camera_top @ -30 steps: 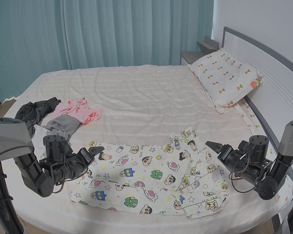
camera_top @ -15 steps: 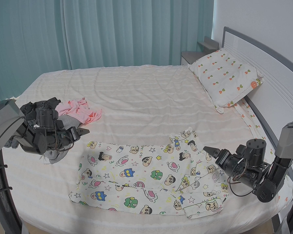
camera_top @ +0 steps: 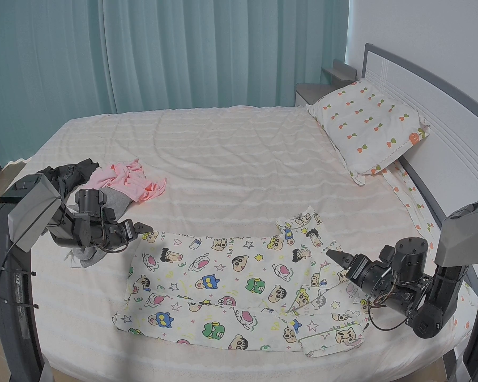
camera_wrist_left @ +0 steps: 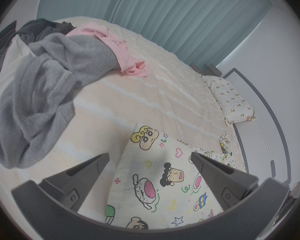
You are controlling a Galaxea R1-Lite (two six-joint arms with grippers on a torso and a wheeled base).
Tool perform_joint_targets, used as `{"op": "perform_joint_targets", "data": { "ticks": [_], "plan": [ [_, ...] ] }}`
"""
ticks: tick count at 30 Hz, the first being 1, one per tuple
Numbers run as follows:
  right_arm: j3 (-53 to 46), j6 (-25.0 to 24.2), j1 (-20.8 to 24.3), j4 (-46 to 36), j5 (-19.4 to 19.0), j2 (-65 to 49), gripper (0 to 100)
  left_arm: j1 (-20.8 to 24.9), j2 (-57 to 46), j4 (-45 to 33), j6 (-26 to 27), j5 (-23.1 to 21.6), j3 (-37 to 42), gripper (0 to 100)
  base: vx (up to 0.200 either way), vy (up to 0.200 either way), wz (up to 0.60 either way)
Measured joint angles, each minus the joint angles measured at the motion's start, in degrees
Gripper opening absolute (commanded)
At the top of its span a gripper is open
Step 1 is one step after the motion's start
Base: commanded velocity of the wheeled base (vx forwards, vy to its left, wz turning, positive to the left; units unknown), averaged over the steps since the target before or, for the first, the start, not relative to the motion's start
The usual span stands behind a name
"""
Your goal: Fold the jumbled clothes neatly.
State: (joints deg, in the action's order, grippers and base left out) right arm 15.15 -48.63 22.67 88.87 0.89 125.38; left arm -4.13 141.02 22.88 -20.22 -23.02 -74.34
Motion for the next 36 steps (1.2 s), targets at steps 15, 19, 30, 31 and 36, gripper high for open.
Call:
{"op": "perform_joint_targets", "data": {
  "ticks": [15,19,30,31,36],
  "plan": [
    [-0.2,0.1,0.4,0.1,0.0,1.2,100,1.8,5.9,0.2,-0.1,0.6,-4.5,100,0.000,0.000,0.00],
    [0.0,0.2,0.5,0.0,0.0,1.3,100,2.4,6.7,0.2,0.0,0.6,-5.1,100,0.000,0.000,0.00],
    [6.0,5.4,-1.8,-9.3,-0.6,2.1,100,3.9,7.3,0.5,0.0,2.3,-5.5,0,0.000,0.000,0.00],
    [6.8,5.9,-2.1,-10.7,-0.7,2.1,100,3.9,7.3,0.5,-0.1,2.4,-5.5,0,0.000,0.000,0.00],
    [17.8,9.3,-5.6,-24.3,-2.7,2.6,100,4.0,6.6,0.7,-0.6,4.6,-5.0,0,0.000,0.000,0.00]
  ]
}}
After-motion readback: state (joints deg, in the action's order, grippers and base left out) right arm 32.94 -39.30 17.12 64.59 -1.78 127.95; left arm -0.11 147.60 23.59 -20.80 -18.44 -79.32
